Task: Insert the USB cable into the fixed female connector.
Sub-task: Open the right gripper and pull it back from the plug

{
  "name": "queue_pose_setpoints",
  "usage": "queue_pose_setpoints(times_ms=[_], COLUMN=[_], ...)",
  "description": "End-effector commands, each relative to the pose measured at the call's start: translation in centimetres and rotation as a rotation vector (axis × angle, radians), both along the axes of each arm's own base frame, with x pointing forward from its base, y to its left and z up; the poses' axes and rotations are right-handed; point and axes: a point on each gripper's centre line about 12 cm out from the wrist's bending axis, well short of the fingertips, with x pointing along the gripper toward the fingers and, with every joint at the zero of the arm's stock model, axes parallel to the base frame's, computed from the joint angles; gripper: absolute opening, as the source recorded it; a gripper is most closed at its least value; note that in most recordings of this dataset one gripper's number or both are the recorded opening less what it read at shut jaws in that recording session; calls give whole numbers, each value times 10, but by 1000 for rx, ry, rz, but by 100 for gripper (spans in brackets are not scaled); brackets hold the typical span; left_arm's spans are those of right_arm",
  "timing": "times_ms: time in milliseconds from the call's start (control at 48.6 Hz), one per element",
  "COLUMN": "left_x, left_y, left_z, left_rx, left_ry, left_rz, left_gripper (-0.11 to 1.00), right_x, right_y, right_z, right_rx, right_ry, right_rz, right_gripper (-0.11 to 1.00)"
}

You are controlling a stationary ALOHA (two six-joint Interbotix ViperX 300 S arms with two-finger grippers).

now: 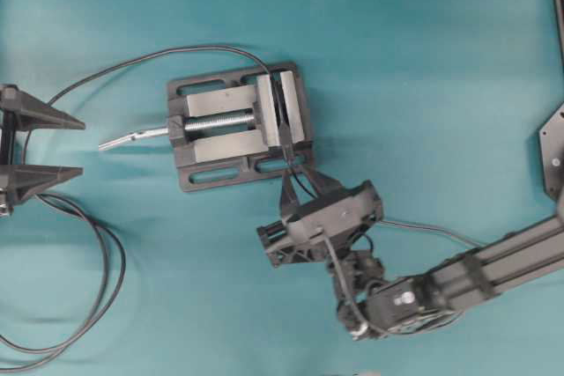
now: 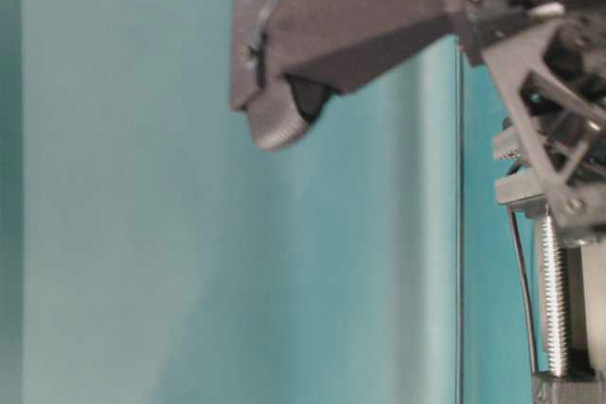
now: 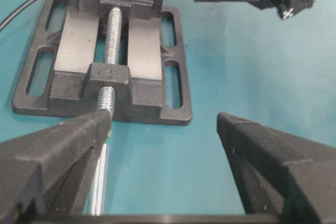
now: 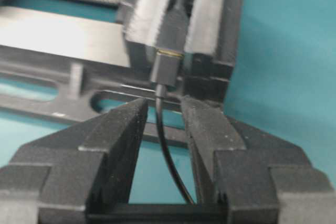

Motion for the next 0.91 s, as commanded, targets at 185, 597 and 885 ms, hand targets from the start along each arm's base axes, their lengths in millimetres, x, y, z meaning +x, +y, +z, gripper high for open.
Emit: queue_pose_setpoints(times_ms=[185,597,885], left_x=[2,2,2], left_y=[0,0,0], left_z=[4,4,4], left_rx=[9,10,9], left_ry=[-11,-11,-12], left_rz=[-1,-2,-2], left_gripper=[100,100,100], right_x=[-27,-83,-112], right_y=[-14,-42,-85], right_z=[47,54,54], right_rx=[17,41,-5], right_ry=[-99,-182,-203], right_rz=[111,365,489], right_gripper=[38,38,38])
